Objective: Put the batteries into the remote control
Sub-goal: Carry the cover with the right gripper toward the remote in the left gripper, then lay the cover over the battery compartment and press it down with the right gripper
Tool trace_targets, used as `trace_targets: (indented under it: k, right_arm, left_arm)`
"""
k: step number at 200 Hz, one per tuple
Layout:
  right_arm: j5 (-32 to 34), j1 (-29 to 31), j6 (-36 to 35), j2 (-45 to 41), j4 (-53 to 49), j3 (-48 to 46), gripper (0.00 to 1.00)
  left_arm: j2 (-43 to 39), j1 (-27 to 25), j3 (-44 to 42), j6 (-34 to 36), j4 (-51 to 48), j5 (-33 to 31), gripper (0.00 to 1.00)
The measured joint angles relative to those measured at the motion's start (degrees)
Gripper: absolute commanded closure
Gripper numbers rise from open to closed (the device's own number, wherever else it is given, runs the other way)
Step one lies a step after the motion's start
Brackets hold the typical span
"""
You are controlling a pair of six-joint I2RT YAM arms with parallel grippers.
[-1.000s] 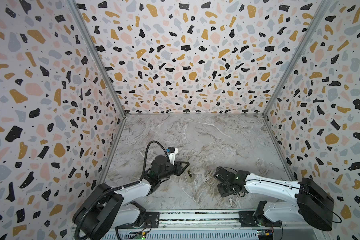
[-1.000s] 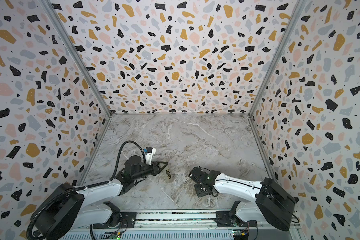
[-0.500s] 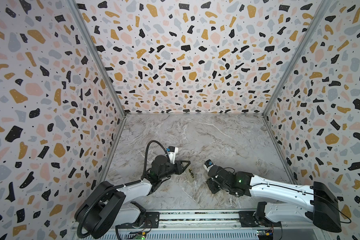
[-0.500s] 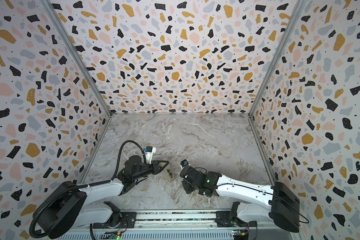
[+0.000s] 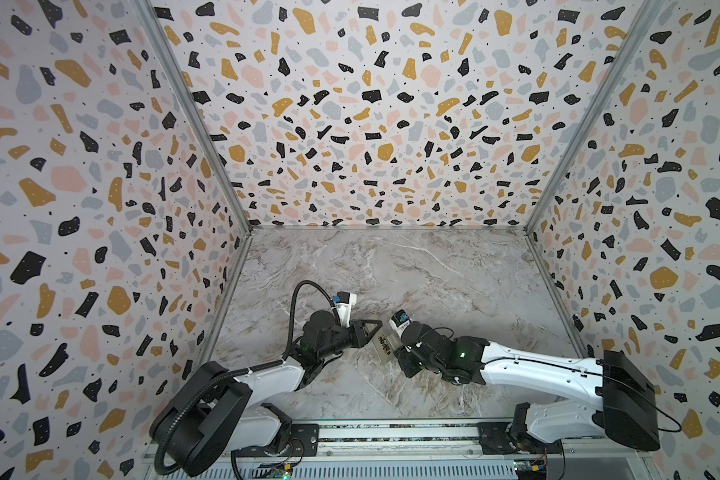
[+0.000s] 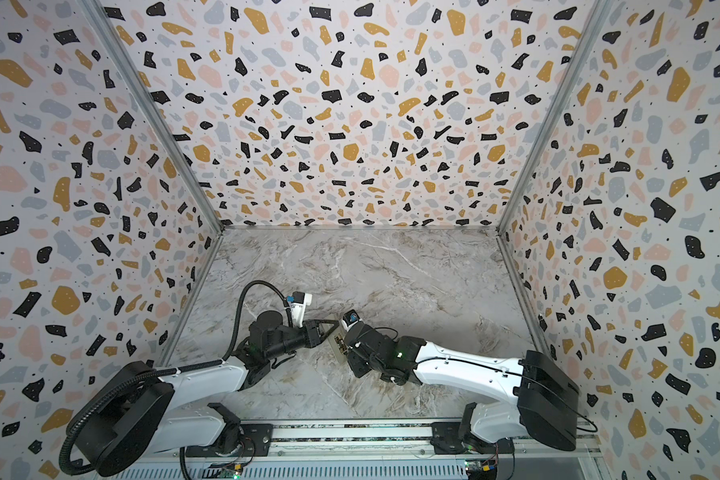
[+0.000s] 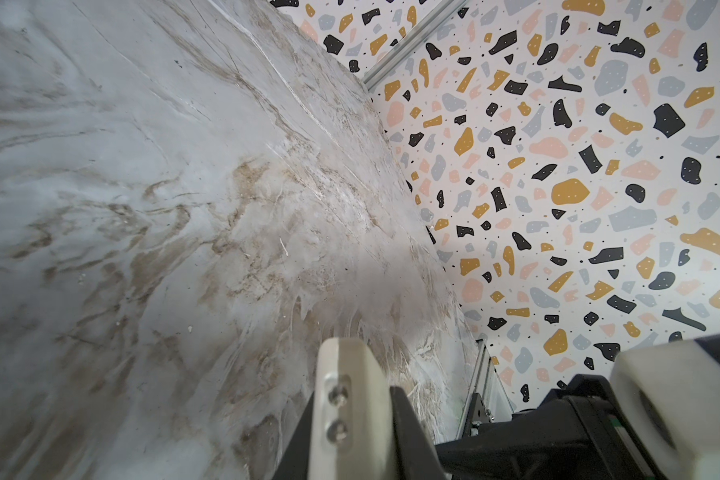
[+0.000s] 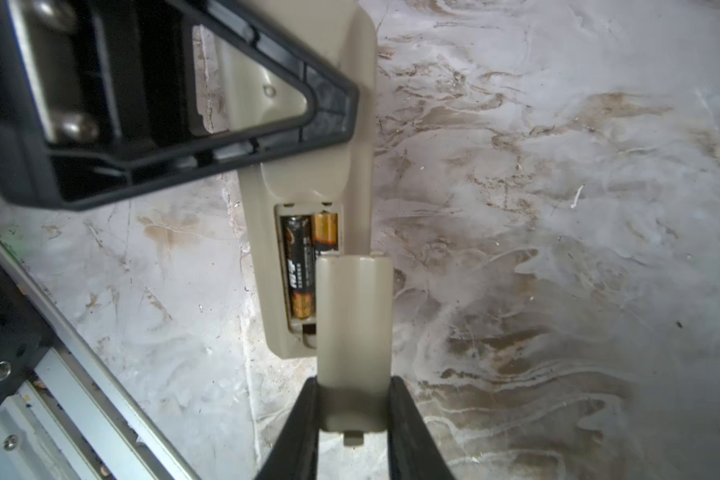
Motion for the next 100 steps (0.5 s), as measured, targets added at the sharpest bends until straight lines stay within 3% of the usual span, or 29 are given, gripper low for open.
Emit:
trace_targets:
  k: [100]
  right_arm:
    - [-1.01,-0.20,-0.42,2.16,1.99,1.20,0.97]
  left_arm:
    - [1.01,-0.13,0.00,-0.28,1.31,-0.02,1.00]
